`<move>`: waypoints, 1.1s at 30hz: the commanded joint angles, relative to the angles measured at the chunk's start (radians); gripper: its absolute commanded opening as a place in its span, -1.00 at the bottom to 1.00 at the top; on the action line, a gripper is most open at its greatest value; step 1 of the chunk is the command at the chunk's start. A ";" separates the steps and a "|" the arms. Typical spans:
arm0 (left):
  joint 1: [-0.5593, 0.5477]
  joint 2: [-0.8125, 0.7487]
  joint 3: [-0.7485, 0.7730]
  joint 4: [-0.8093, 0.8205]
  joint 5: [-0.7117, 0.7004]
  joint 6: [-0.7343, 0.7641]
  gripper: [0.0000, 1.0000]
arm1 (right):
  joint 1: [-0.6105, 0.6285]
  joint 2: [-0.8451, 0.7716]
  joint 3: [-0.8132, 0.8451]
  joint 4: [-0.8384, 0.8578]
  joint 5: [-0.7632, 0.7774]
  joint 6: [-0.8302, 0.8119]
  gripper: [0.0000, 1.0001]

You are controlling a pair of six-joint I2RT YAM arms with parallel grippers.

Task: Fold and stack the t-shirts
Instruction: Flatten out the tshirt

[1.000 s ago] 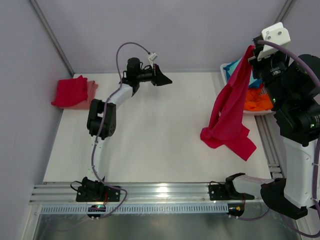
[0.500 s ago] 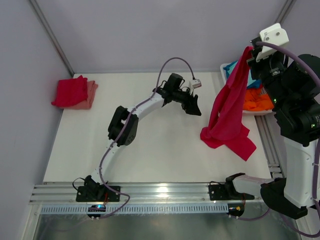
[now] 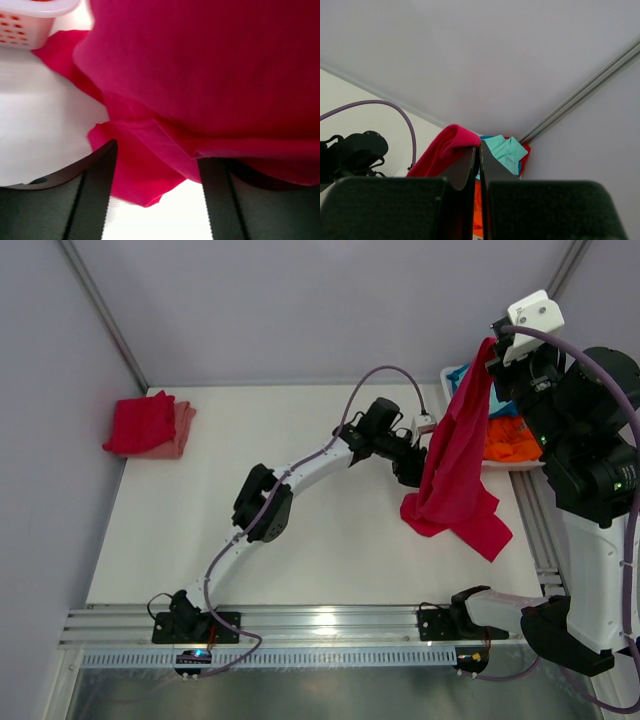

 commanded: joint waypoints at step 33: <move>-0.040 -0.158 -0.242 -0.179 0.024 0.267 0.37 | 0.005 -0.018 0.018 0.064 0.057 -0.049 -0.94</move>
